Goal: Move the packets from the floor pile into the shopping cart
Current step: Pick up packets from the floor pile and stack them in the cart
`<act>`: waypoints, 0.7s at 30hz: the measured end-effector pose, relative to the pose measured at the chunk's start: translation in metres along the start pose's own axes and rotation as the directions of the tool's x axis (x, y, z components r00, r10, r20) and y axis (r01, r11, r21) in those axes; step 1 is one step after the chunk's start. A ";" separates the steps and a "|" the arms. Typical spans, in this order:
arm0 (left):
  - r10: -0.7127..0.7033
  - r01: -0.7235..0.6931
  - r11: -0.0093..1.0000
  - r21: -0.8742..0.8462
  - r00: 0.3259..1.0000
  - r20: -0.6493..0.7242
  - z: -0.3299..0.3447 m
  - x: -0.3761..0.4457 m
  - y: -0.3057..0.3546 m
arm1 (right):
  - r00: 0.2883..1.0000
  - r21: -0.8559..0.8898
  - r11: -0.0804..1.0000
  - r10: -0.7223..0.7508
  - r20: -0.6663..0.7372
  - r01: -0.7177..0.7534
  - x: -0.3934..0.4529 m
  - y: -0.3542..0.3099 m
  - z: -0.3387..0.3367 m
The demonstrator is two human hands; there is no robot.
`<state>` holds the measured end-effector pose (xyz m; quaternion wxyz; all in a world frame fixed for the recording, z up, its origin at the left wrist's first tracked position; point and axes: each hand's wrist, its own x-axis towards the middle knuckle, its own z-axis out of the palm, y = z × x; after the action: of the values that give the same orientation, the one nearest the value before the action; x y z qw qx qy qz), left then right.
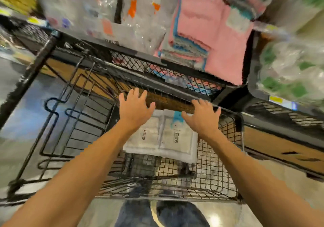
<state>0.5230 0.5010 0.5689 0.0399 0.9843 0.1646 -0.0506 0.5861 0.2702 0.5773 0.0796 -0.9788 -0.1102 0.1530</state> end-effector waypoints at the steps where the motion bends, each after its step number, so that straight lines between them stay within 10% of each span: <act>1: -0.002 0.002 1.000 -0.012 1.000 -0.013 -0.020 -0.002 0.003 | 1.000 0.000 1.000 -0.014 -0.010 0.014 -0.003 -0.003 -0.019; 12: 0.126 -0.137 0.990 -0.029 0.962 -0.240 -0.238 -0.031 0.030 | 0.947 0.055 0.992 -0.091 -0.309 0.113 -0.077 -0.033 -0.227; 21: 0.388 -0.402 0.915 -0.019 0.894 -0.224 -0.290 -0.073 0.066 | 0.861 0.143 0.976 0.215 -0.461 -0.167 -0.199 -0.004 -0.267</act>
<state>0.5011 0.4435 0.8684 0.0631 0.9949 -0.0339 0.0708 0.4853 0.1940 0.8858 0.1364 -0.9874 0.0177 -0.0786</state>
